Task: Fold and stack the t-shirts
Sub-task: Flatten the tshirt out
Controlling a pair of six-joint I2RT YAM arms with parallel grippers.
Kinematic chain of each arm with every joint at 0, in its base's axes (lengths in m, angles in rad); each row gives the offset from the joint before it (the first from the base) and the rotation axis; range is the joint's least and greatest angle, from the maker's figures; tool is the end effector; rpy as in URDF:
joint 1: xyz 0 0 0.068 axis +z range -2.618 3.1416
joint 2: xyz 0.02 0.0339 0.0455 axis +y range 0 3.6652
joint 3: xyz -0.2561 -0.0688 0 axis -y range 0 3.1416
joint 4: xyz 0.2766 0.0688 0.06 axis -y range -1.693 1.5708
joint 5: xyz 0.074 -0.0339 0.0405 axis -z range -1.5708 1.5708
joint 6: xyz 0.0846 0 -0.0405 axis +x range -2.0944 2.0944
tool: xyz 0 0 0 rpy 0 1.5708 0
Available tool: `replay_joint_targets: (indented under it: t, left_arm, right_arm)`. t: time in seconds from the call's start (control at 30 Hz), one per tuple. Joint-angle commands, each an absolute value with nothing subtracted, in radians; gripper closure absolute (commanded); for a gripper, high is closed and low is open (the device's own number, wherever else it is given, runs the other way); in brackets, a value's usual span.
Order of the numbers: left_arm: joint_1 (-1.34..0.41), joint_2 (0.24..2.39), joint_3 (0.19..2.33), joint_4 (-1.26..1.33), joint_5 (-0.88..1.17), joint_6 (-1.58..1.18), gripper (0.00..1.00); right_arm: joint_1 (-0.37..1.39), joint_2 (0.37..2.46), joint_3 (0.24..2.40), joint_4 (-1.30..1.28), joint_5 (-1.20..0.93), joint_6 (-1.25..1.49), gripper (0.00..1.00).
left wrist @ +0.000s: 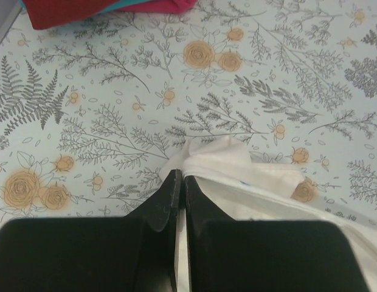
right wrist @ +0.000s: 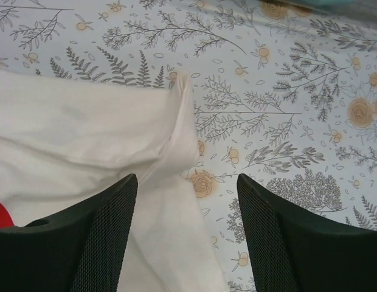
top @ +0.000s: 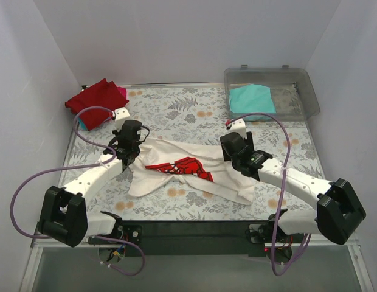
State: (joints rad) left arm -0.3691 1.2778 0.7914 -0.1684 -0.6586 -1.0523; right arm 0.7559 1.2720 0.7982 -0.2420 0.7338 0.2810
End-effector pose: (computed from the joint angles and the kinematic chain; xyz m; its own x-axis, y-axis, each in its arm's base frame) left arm 0.3268 -0.0709 0.1966 -0.1361 -0.6839 -0.7168 -0.5763 0.6432 -0.5042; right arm 0.2727 0.1792 0.1956 -0.4981 -0.1865 -0.8468 -0.0037 0.9770 -0.2130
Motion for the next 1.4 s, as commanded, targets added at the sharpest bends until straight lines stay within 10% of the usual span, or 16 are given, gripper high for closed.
replay_joint_targets:
  t: [0.0, 1.37]
  left_arm:
    - [-0.365, 1.224, 0.764, -0.167, -0.647, -1.072, 1.00]
    - [-0.365, 1.220, 0.750, -0.156, -0.594, -1.072, 1.00]
  right_arm:
    - [0.782, 1.232, 0.785, -0.212, 0.654, 0.293, 0.38]
    - [0.719, 1.384, 0.713, 0.014, 0.351, 0.267, 0.46]
